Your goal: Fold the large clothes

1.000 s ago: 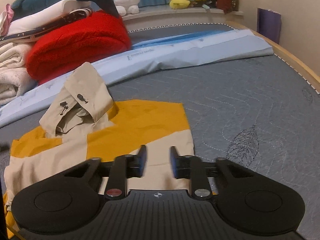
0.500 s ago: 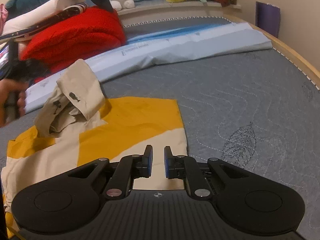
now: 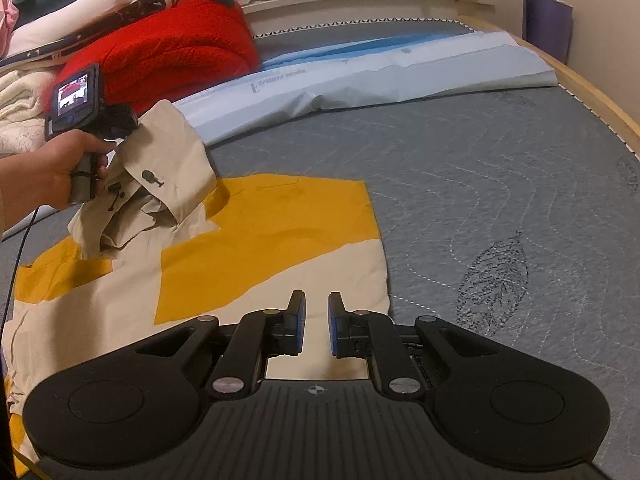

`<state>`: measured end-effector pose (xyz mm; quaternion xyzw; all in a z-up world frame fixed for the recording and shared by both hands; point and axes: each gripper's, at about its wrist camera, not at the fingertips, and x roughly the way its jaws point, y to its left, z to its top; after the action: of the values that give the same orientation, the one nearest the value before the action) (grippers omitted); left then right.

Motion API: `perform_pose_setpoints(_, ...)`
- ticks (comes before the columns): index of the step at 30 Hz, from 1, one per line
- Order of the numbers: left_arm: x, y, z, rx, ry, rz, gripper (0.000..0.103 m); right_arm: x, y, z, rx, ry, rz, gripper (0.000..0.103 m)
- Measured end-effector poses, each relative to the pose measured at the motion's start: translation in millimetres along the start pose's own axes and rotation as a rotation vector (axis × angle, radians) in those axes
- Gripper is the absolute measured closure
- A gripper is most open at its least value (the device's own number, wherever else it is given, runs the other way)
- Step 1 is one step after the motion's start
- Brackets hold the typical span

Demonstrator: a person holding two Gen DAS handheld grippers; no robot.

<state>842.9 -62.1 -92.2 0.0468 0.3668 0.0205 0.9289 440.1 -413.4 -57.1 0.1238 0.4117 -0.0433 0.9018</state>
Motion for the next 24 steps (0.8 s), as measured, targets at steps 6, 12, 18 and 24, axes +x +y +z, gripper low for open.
perform_pose_setpoints(6,-129.0,6.5,-13.4,0.138,-0.18,-0.216,0.103,-14.0,-0.7,8.7,0.06,-0.045,0.034,0.091)
perform_pose_setpoints(12,-318.0,41.0,-148.5,0.523,-0.496,-0.399,0.103,-40.7,-5.4,12.4,0.173,-0.158,0.091,0.083)
perform_pose_setpoints(18,-358.2,66.0,-288.0,0.717,-0.121,-0.475,0.097,-52.4,-9.0,9.9,0.276,-0.215,0.199,0.058)
perform_pose_setpoints(24,-358.6,110.1,-241.9,0.036,-0.033,-0.397,0.085,-33.4,0.2,3.1,0.343,-0.114,0.337,0.051)
